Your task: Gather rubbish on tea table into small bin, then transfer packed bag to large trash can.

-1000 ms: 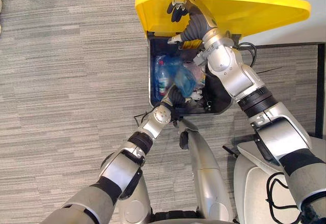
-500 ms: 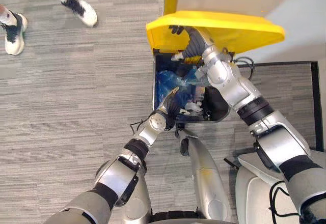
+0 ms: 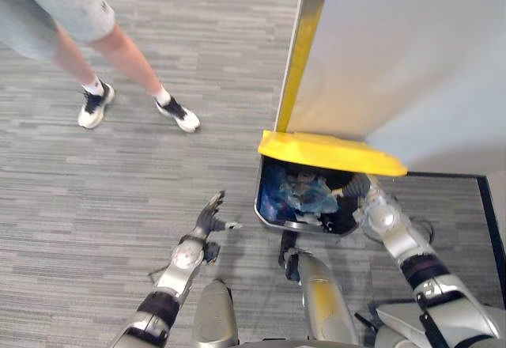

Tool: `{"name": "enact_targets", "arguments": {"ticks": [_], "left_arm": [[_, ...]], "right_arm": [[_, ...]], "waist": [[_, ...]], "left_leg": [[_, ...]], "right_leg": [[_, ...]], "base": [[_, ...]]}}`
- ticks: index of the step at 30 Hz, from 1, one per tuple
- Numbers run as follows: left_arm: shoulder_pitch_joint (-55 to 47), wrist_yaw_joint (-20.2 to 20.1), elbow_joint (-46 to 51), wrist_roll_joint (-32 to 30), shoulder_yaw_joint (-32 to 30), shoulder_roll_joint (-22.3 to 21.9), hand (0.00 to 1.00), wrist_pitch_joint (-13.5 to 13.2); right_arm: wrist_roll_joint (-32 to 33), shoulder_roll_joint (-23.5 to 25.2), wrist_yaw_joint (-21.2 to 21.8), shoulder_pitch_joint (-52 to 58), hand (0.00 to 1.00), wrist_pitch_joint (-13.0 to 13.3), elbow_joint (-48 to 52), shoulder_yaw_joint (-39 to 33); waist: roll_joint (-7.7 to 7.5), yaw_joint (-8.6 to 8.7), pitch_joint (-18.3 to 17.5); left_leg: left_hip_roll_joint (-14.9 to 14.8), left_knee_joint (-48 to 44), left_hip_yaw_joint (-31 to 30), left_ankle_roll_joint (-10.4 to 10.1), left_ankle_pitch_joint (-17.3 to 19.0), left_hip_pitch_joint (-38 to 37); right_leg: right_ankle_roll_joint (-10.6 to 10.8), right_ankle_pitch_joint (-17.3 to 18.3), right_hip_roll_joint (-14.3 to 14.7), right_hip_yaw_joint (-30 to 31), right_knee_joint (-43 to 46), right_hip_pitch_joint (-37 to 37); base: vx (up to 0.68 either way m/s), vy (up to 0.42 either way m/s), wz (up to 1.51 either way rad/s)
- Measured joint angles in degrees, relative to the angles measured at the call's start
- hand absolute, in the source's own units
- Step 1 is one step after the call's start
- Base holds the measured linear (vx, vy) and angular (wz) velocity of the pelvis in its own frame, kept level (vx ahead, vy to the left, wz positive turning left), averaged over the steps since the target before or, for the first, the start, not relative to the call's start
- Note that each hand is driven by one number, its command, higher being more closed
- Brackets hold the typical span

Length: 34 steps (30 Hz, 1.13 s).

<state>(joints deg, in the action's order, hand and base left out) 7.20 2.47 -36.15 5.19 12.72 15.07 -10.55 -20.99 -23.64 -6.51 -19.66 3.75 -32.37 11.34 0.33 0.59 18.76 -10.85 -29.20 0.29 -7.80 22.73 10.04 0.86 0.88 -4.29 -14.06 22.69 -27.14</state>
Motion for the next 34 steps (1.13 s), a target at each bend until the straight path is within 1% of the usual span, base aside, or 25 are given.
{"name": "enact_targets", "arguments": {"ticks": [4, 5, 7, 8, 11, 12, 13, 16, 18, 19, 20, 21, 22, 23, 24, 25, 26, 27, 28, 29, 30, 31, 32, 33, 34], "left_arm": [[-4.72, -1.23, -5.35, 0.07, -5.03, -0.32, 0.0, 0.15], [-5.23, -1.29, -8.01, -0.4, -7.08, -0.69, 0.0, 0.32], [-6.02, -1.26, -12.31, -1.62, -11.0, -1.48, 0.0, 0.7], [-6.09, -1.22, -13.34, -1.98, -11.63, -1.56, 0.0, 0.79], [-7.61, -1.18, -16.75, -3.7, -14.67, -1.87, 0.0, 1.38], [-8.37, -1.07, -17.65, -3.81, -15.84, -1.81, 0.0, 1.42], [-8.48, -1.0, -18.11, -3.81, -16.14, -1.77, 0.0, 1.44], [-8.8, -0.73, -19.74, -3.83, -17.76, -2.3, 0.0, 1.52], [-8.97, -0.21, -20.57, -3.82, -18.0, -2.53, 0.0, 1.55], [-8.95, 0.14, -20.55, -3.82, -18.17, -2.8, 0.0, 1.56], [-9.27, 0.27, -20.46, -3.77, -19.35, -3.64, 0.0, 1.41], [-10.6, 0.45, -20.42, -3.76, -19.76, -3.94, 0.0, 1.62], [-11.27, 0.51, -20.15, -3.77, -19.68, -3.94, 0.0, 1.91], [-11.38, 0.72, -19.83, -3.76, -19.67, -4.12, 0.0, 2.4], [-11.37, 0.9, -19.38, -3.76, -19.73, -4.33, 0.0, 2.65], [-11.21, 1.37, -17.77, -3.74, -20.26, -4.97, 0.0, 2.79], [-11.16, 1.41, -17.6, -3.74, -20.99, -5.78, 0.0, 2.81], [-11.19, 1.38, -17.53, -3.71, -22.17, -8.0, 0.0, 2.82], [-11.41, 1.39, -16.96, -3.7, -22.36, -9.39, 0.0, 2.73], [-11.54, 1.39, -16.66, -3.7, -22.36, -9.6, 0.0, 2.71], [-11.08, 1.37, -16.85, -3.71, -22.33, -9.85, 0.0, 2.76], [-10.5, 1.34, -17.41, -3.72, -22.28, -10.6, 0.0, 2.79], [-10.68, 1.42, -17.43, -3.71, -22.39, -10.62, 0.0, 2.67], [-10.58, 1.45, -17.45, -3.71, -22.41, -10.39, 0.0, 2.67], [-10.91, 1.47, -17.77, -3.71, -22.48, -9.89, 0.0, 2.7]], "right_arm": [[-0.23, 4.59, 1.33, 5.45, 0.0, 0.19, -0.01, -1.85], [-0.46, 5.62, 1.46, 6.22, 0.0, 0.2, -0.02, -2.53], [-0.64, 6.43, 1.6, 7.07, 0.0, 0.2, -0.31, -2.64], [-0.64, 6.77, 1.62, 7.36, 0.0, 0.26, -0.31, -2.88], [-0.59, 9.1, 1.69, 9.45, 0.0, 0.4, -0.73, -4.96], [-0.38, 10.31, 1.69, 10.74, 0.0, 0.47, -1.15, -5.32], [-0.08, 10.91, 1.7, 11.29, 0.0, 0.51, -1.8, -5.49], [2.12, 13.0, 1.69, 14.75, 0.0, 0.73, -3.52, -6.79], [3.79, 13.56, 1.69, 16.99, 0.0, 0.96, -4.6, -7.36], [5.26, 13.76, 1.75, 18.99, 0.0, 1.13, -4.59, -8.46], [7.73, 14.08, 1.83, 20.42, 0.0, 1.25, -4.61, -9.07], [10.9, 15.88, 2.21, 26.16, 0.0, 1.4, -4.72, -12.27], [11.77, 17.34, 2.49, 28.52, 0.0, 1.37, -5.45, -14.07], [12.13, 18.77, 2.8, 30.19, 0.0, 1.33, -6.05, -15.47], [12.43, 19.31, 2.84, 30.72, 0.0, 1.33, -6.47, -16.01], [12.71, 20.0, 2.92, 31.5, 0.0, 1.21, -7.53, -16.96], [13.12, 20.27, 2.9, 32.2, 0.0, 1.19, -8.05, -17.99], [14.46, 20.64, 2.68, 32.32, 0.0, 1.19, -9.38, -19.76], [15.94, 20.97, 2.36, 32.6, 0.0, 1.26, -9.63, -20.63], [16.43, 21.0, 2.2, 32.57, 0.0, 1.41, -10.35, -20.67], [16.95, 20.87, 1.96, 31.93, 0.0, 1.45, -12.81, -21.23], [17.72, 20.31, 1.52, 30.1, 0.0, 1.11, -16.44, -22.78], [18.27, 20.02, 1.37, 30.18, 0.0, 0.87, -18.1, -24.06], [18.29, 19.89, 1.35, 30.2, 0.0, 0.77, -18.73, -24.63], [18.31, 19.31, 1.24, 30.07, 0.0, 0.77, -19.9, -25.16]], "waist": [[0.23, -0.26, -2.21], [0.16, -0.14, -2.81], [-0.21, -0.13, -3.42], [-0.32, -0.11, -3.53], [-1.3, -0.15, -4.5], [-2.21, -0.27, -4.8], [-2.64, -0.35, -4.97], [-4.23, -1.48, -5.1], [-4.69, -1.22, -4.96], [-4.84, -0.98, -4.95], [-4.03, -1.2, -4.29], [-4.46, 0.16, -4.53], [-5.08, 0.0, -4.94], [-5.51, 0.03, -5.22], [-5.69, 0.1, -5.34], [-6.48, 0.04, -5.85], [-5.94, 0.0, -6.08], [-4.6, -0.61, -7.45], [-4.77, -1.36, -9.41], [-5.45, -1.28, -9.86], [-6.1, -1.23, -10.08], [-4.44, -0.89, -10.32], [-3.57, -0.92, -11.2], [-3.47, -0.92, -11.44], [-2.8, -1.06, -11.89]], "left_leg": [[0.0, 3.22, -0.86, -0.63, -1.22, -3.49], [-0.08, 3.4, -1.39, -1.29, -1.56, -3.88], [-0.2, 4.38, -1.72, -1.7, -1.81, -5.75], [-0.25, 4.68, -1.73, -1.75, -1.85, -6.5], [-0.29, 4.9, -1.47, -1.72, -1.81, -9.05], [-0.22, 4.3, -1.12, -1.46, -1.63, -9.58], [-0.18, 4.02, -0.87, -1.31, -1.54, -9.88], [0.49, 1.78, 1.14, -0.15, -0.81, -10.13], [1.29, -0.62, 1.97, 0.67, -0.39, -8.88], [1.55, -1.66, 2.51, 1.95, -0.54, -7.67], [0.87, -0.82, 4.68, 3.22, -1.68, -7.37], [0.9, -0.42, 5.08, 3.72, -2.83, -7.52], [0.85, 1.02, 5.69, 3.4, -3.9, -7.73], [0.68, 2.76, 6.17, 3.26, -5.0, -7.6], [0.54, 3.4, 6.33, 3.08, -5.45, -7.39], [-0.29, 4.29, 6.86, 2.1, -6.43, -6.72], [-0.39, 5.27, 7.4, 1.77, -6.96, -6.79], [-1.22, 9.69, 8.78, 2.08, -9.21, -7.83], [-1.34, 14.27, 10.98, 2.03, -12.38, -8.26], [-0.48, 15.71, 11.75, 1.03, -13.45, -8.4], [0.74, 17.23, 12.34, 0.55, -14.59, -8.66], [0.05, 18.89, 11.68, 0.32, -15.35, -8.89], [-0.29, 20.83, 10.67, 0.43, -16.75, -9.33], [-0.33, 21.78, 10.62, 0.39, -17.02, -9.82], [-0.33, 23.86, 10.61, 0.68, -18.36, -10.99]], "right_leg": [[0.62, 1.93, -0.61, -0.92, 1.26, 1.96], [0.61, 2.56, -0.69, -1.38, 1.87, 2.25], [0.51, 3.48, -0.75, -1.8, 2.58, 3.57], [0.66, 3.71, -0.74, -1.84, 2.63, 4.11], [0.85, 4.23, -0.7, -1.72, 2.71, 6.27], [0.93, 4.14, -0.71, -1.4, 2.64, 6.91], [1.02, 4.05, -0.7, -1.16, 2.65, 7.17], [2.46, 1.88, -0.74, 0.57, 1.28, 7.81], [4.83, -1.64, -1.1, 1.55, -0.97, 8.03], [8.04, -4.16, -1.17, 2.42, -4.15, 8.29], [7.36, -4.8, -1.37, 2.94, -1.7, 7.53], [1.56, 3.2, -3.86, 3.11, 22.34, 6.99], [1.78, 5.53, -4.87, 3.88, 28.46, 8.1], [1.92, 6.36, -5.44, 5.08, 30.85, 10.05], [2.38, 6.88, -5.75, 5.36, 30.71, 11.22], [4.04, 8.69, -5.09, 4.71, 27.63, 11.89], [4.13, 8.7, -4.12, 4.66, 25.51, 12.33], [4.25, 8.89, -1.77, 5.02, 19.08, 13.75], [3.24, 11.28, -1.26, 5.14, 13.94, 14.23], [2.52, 12.92, -1.63, 5.18, 11.33, 14.68], [0.35, 15.36, -1.63, 5.31, 6.48, 16.36], [-0.09, 13.81, -0.25, 4.77, 3.57, 17.22], [-0.38, 12.58, 0.9, 4.48, 1.11, 17.92], [-0.3, 12.24, 1.27, 4.63, 0.27, 18.13], [-0.46, 11.45, 1.84, 4.72, -1.31, 18.83]], "base": [[0.04, -0.024, 0.14], [0.03, -0.049, 0.19], [0.03, -0.032, 0.12], [0.03, -0.016, 0.03], [-0.01, 0.01, -0.03], [-0.03, 0.025, -0.09], [-0.07, 0.054, -0.17], [-0.1, 0.086, -0.26], [-0.18, 0.15, -0.32], [-0.24, 0.153, -0.4], [-0.41, 0.204, -0.42], [-0.39, 0.127, -0.44], [-0.38, 0.038, -0.34], [-0.19, -0.078, -0.31], [-0.18, -0.161, -0.34], [-0.1, -0.15, -0.29], [-0.11, -0.139, -0.49], [-0.06, -0.115, -0.66], [-0.05, -0.128, -0.68], [-0.05, -0.193, -0.52], [-0.07, -0.197, -0.23], [-0.07, -0.158, -0.13], [-0.06, -0.081, -0.07], [-0.02, -0.03, -0.11], [0.0, -0.014, -0.11]]}}
